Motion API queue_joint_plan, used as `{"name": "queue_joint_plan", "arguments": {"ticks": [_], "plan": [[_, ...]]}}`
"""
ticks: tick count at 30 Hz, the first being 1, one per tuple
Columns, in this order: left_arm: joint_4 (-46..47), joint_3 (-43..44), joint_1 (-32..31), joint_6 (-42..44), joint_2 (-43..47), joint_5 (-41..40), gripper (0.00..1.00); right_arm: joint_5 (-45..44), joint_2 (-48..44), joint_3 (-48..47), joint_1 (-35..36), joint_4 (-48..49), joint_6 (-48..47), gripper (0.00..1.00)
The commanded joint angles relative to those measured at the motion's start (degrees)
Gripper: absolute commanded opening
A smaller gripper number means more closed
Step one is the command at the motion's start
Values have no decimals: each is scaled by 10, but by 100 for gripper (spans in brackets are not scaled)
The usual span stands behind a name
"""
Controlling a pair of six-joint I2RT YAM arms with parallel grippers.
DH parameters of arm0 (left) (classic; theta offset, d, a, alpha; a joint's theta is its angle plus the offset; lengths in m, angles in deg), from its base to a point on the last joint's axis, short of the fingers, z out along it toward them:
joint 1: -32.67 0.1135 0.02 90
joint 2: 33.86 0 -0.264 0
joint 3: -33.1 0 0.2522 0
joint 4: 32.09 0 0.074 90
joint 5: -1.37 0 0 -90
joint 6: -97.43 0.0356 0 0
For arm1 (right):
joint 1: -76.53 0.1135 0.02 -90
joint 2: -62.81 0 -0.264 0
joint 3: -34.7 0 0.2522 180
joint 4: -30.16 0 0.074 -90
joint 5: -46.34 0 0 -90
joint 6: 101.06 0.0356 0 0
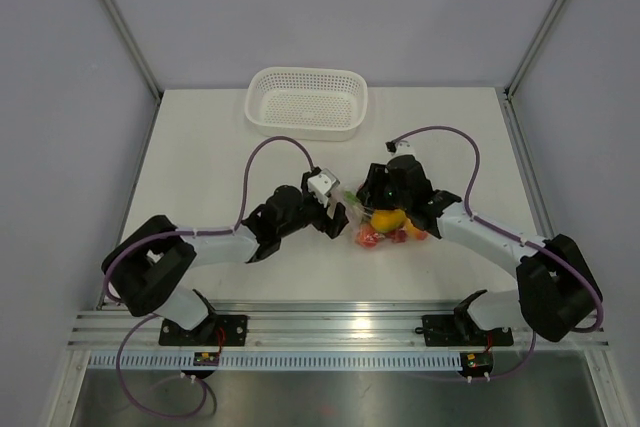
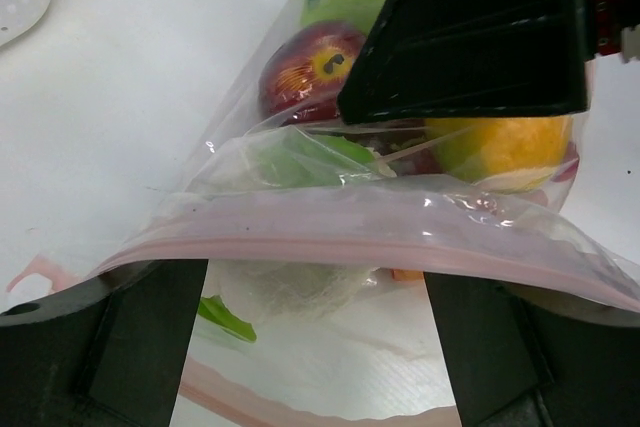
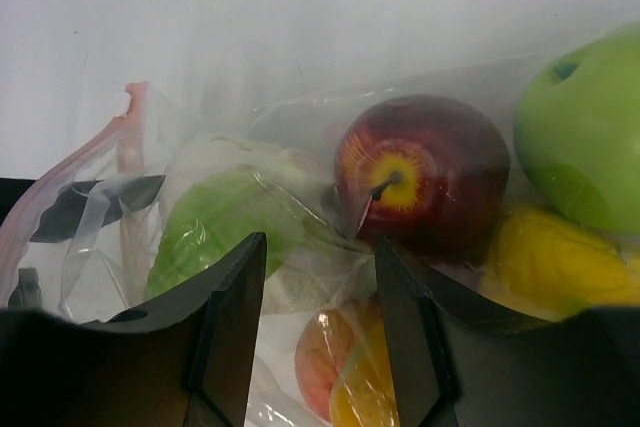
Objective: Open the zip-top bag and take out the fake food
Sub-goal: Pick up the fake vegetable from the zipper food storage bag.
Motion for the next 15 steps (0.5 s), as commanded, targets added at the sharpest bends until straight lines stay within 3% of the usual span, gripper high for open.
{"name": "queue_joint_plan", "arguments": {"ticks": [1, 8, 12, 15], "plan": [[11, 24, 0, 8, -21, -2, 89, -2, 28, -31, 5, -19, -19, 55], [-6, 46, 0, 3, -49, -20, 89, -42, 73, -61, 46, -41, -40, 54], [-23, 55, 0, 3, -58, -33, 89, 18, 81, -64, 47, -25, -44, 53], [-46, 71, 0, 2, -71, -41, 87, 12, 69, -55, 47, -19, -41, 50]]}}
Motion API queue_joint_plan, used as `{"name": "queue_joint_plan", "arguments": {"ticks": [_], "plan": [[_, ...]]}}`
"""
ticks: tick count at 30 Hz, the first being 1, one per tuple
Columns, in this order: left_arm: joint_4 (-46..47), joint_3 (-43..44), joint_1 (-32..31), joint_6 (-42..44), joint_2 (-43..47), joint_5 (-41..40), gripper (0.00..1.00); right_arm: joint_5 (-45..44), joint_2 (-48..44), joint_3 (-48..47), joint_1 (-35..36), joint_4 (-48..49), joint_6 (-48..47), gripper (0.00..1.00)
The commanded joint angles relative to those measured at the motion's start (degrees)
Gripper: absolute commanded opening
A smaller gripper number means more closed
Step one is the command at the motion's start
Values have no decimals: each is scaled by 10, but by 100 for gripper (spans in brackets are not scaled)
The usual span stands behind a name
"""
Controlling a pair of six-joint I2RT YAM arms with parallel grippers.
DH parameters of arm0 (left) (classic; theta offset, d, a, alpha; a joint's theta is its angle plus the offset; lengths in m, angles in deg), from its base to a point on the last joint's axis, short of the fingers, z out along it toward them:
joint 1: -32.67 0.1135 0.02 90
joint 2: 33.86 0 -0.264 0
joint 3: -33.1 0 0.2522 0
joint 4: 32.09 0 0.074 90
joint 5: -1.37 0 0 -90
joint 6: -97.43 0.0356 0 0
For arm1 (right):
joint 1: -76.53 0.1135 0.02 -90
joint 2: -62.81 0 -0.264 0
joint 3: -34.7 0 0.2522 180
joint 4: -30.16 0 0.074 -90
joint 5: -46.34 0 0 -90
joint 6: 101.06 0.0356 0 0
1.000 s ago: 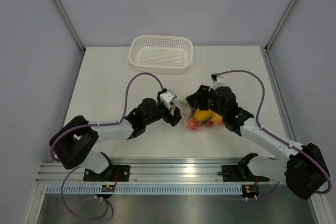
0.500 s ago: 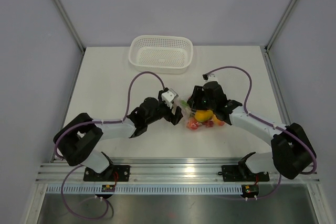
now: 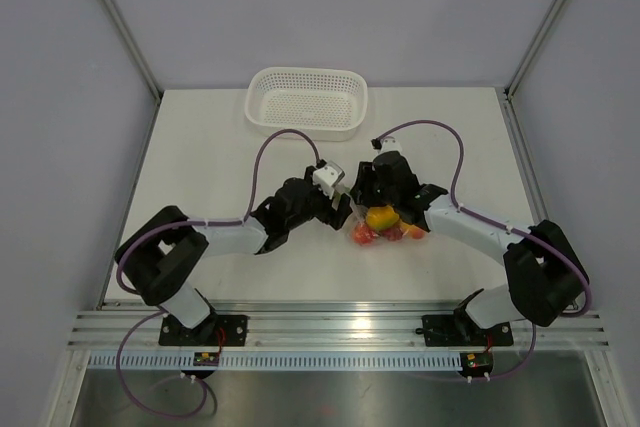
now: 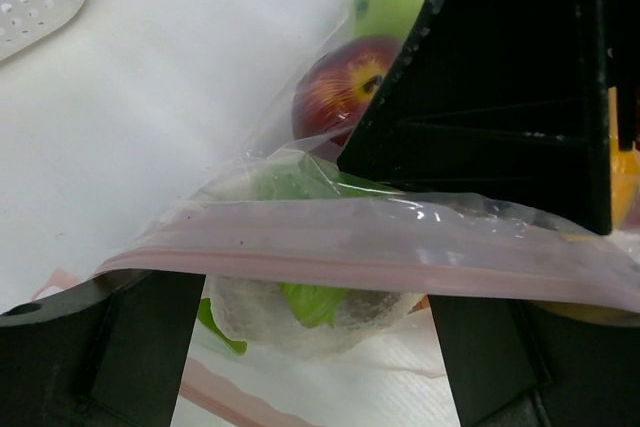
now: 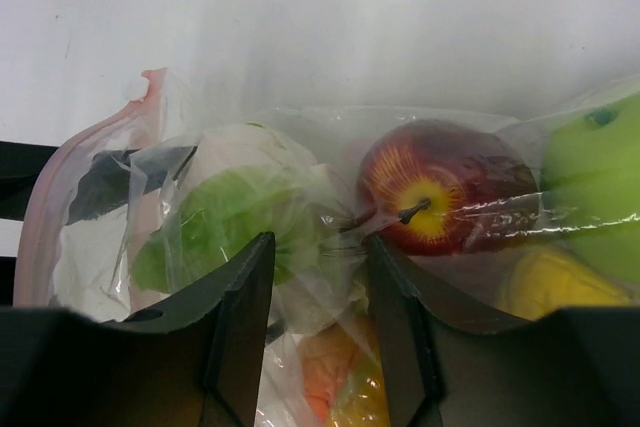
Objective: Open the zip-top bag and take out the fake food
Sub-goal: Pick up the fake vegetable from the zipper food storage bag.
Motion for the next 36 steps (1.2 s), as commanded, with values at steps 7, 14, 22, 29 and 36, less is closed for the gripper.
{"name": "queue_joint_plan", "arguments": {"ticks": [7, 14, 22, 29, 36], "plan": [[-87, 60, -2, -2, -47, 2, 63, 6, -27, 13, 14, -6, 2, 36], [-120, 75, -2, -13, -39, -2, 34, 1, -13, 12, -3, -17, 21, 36], [-162, 69, -2, -16, 29, -3, 30, 0, 22, 3, -30, -30, 32, 40], [-231, 85, 1, -18, 53, -8, 27, -11, 12, 19, -56, -17, 47, 38], [-260, 86, 6, -23, 95, 2, 25, -45, 36, 3, -60, -37, 47, 36]]}}
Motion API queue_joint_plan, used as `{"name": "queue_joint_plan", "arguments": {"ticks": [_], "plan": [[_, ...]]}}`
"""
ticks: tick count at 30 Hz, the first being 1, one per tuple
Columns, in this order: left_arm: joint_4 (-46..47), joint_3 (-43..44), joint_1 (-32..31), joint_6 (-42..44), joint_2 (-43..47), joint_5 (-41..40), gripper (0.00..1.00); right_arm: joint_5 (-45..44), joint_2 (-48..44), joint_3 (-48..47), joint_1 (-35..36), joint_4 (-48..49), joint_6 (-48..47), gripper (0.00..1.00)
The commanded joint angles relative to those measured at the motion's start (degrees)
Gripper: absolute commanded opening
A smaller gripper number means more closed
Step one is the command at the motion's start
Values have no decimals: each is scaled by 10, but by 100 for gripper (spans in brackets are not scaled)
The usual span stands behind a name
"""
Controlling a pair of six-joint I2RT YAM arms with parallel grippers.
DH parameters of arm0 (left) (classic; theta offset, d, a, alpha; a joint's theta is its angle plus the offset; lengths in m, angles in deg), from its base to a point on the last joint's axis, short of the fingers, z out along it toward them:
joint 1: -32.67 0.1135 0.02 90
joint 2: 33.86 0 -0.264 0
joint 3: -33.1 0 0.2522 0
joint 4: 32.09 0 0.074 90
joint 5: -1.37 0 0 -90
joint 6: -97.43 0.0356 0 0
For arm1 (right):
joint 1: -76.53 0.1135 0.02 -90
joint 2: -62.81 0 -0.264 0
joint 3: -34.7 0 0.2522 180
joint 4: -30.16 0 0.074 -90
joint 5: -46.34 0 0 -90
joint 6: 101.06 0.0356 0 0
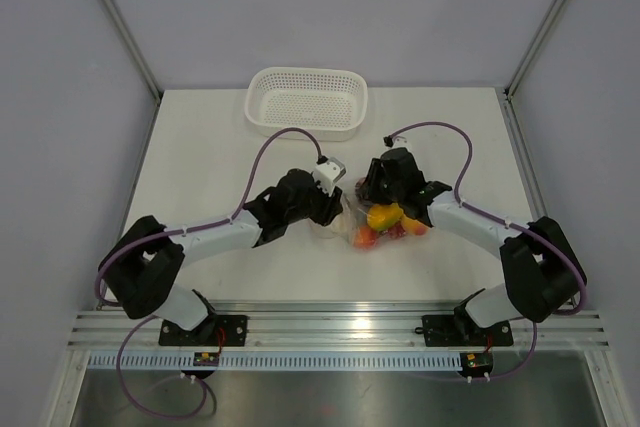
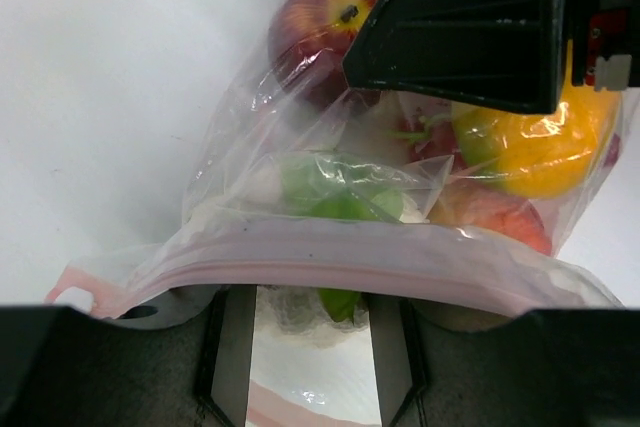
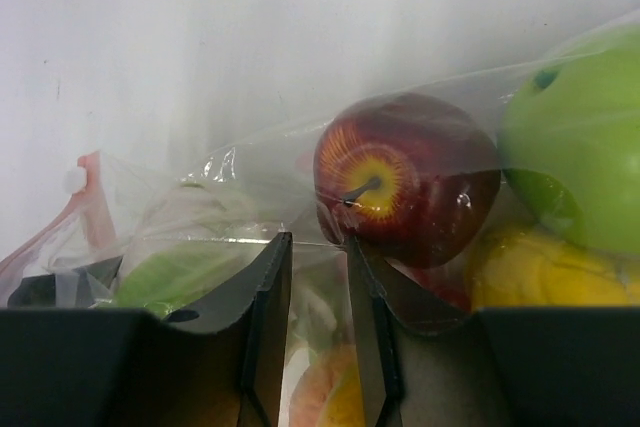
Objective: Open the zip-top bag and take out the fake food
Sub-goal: Pick up the fake vegetable from the zipper food storage bag.
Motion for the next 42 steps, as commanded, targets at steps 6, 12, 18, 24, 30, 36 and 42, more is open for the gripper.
{"name": "queue_joint_plan", "arguments": {"ticks": [6, 12, 18, 24, 30, 36, 42], "plan": [[-37, -5, 12, -9, 98, 1, 25, -85, 30, -5, -16, -40, -2, 37], [-20, -34, 29, -35, 134, 36, 25, -76, 47, -2, -38, -33, 26, 37], [-18, -33, 76, -67, 130, 150, 25, -83, 51, 0, -49, -29, 40, 36], [5, -57, 110, -107, 144, 150, 26, -98, 40, 12, -53, -24, 46, 37], [19, -98, 110, -131, 191, 34, 26, -105, 28, 22, -55, -20, 54, 38], [54, -142, 110, -162, 253, -81, 23, -99, 29, 25, -56, -15, 53, 36], [124, -216, 110, -197, 334, -197, 20, -95, 25, 30, -56, -7, 51, 36]]}}
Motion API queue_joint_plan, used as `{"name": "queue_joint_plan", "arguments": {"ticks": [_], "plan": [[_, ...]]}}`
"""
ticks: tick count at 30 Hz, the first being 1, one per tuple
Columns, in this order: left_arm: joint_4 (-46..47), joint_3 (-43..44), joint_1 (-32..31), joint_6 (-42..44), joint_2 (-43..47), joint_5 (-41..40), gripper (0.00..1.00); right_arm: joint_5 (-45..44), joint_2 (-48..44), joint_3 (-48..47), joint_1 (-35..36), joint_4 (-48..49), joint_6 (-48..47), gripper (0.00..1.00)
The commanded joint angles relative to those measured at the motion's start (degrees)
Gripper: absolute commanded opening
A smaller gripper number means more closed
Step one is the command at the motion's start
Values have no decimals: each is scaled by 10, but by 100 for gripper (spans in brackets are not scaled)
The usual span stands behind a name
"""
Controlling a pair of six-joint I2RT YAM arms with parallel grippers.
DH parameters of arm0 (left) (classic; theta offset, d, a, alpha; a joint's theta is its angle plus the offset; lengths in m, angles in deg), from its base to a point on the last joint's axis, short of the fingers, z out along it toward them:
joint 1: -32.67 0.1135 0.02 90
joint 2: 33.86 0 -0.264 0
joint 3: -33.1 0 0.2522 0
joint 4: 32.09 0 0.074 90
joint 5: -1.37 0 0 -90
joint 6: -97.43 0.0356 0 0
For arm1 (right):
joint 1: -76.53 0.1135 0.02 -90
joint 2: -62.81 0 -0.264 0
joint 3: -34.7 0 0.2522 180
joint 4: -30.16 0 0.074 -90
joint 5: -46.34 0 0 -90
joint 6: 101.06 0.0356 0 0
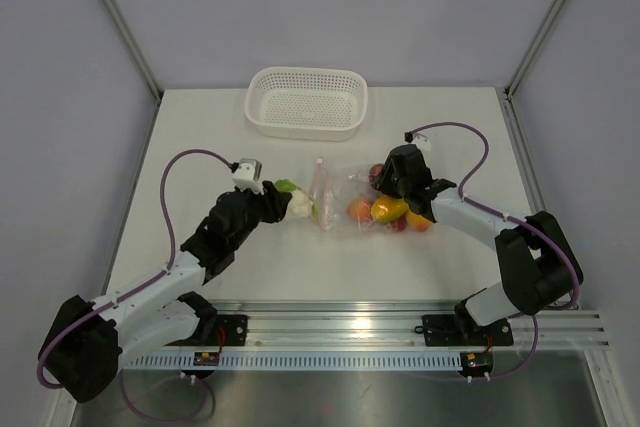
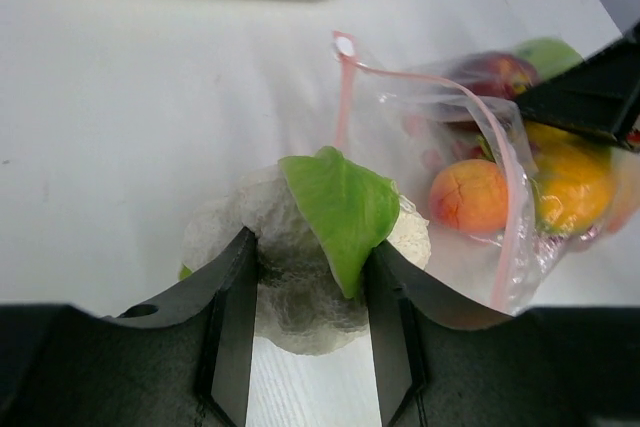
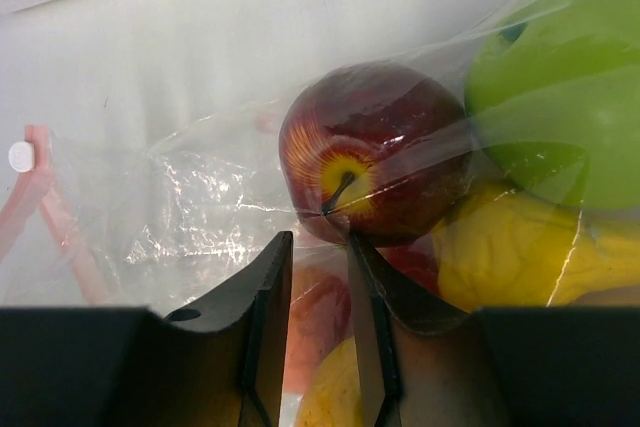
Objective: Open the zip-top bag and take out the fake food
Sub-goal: Pick up the fake vegetable from the zipper food storage bag, then place the fake vegetable in the bin.
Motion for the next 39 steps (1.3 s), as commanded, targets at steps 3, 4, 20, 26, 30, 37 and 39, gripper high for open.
{"name": "queue_joint_plan", "arguments": {"ticks": [3, 4, 20, 26, 30, 37, 39], "plan": [[88, -9, 1, -30, 26, -123, 19, -25, 2, 25, -10, -37, -5, 36], [85, -5, 1, -29, 17, -131, 19, -23, 2, 25, -10, -35, -6, 35], [8, 200, 4, 36, -104, -231, 20, 0, 1, 34, -10, -12, 4, 34], [-3, 313, 26, 51, -184, -228, 21, 20, -21, 46, -10, 0, 17, 34], [6, 386, 52, 51, -262, -215, 21, 18, -46, 65, -10, 24, 25, 34], [56, 500, 108, 53, -411, -160, 20, 24, -77, 82, -9, 41, 41, 34], [54, 541, 119, 48, -458, -148, 20, 30, -79, 84, -9, 45, 42, 34]]}}
